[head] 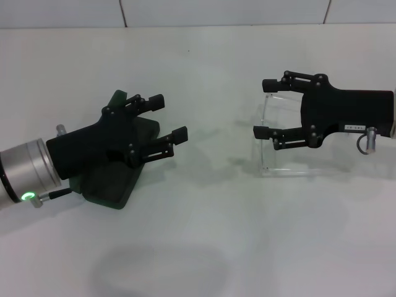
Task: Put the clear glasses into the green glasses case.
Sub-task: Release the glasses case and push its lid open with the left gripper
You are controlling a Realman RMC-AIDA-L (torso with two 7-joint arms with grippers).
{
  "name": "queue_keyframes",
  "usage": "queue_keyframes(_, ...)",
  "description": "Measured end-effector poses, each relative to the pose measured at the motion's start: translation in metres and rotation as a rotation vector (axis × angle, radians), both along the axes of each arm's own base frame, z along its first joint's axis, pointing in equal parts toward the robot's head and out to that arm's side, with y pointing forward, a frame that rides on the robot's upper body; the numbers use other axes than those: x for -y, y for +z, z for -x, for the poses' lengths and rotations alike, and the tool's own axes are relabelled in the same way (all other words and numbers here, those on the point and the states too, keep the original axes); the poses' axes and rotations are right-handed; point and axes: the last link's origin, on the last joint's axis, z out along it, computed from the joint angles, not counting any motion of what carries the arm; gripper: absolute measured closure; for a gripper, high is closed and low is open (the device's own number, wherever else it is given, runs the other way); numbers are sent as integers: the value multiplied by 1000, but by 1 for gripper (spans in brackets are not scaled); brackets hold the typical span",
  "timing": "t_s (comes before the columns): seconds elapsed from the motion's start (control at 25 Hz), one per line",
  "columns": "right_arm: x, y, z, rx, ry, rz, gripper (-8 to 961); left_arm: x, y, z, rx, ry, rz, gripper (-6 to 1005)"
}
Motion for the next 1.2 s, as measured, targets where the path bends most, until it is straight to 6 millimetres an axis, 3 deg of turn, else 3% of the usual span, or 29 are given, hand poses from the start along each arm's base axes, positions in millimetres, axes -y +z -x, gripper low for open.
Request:
queue_keyframes(0.52,1,-5,3,-6,15,-6,80,-1,4,-1,23,28,25,140)
queue_keyframes(0.8,2,-6,3,-7,16,-5,80,-16,44,-8,4,133,138,141)
queue_keyframes(1.0,2,-6,3,-6,14,-6,80,-22,70,-3,-129,295,116,141)
queue_keyframes(1.2,2,-6,2,-6,14,-7,81,-21,72,0,-199,354,108,142)
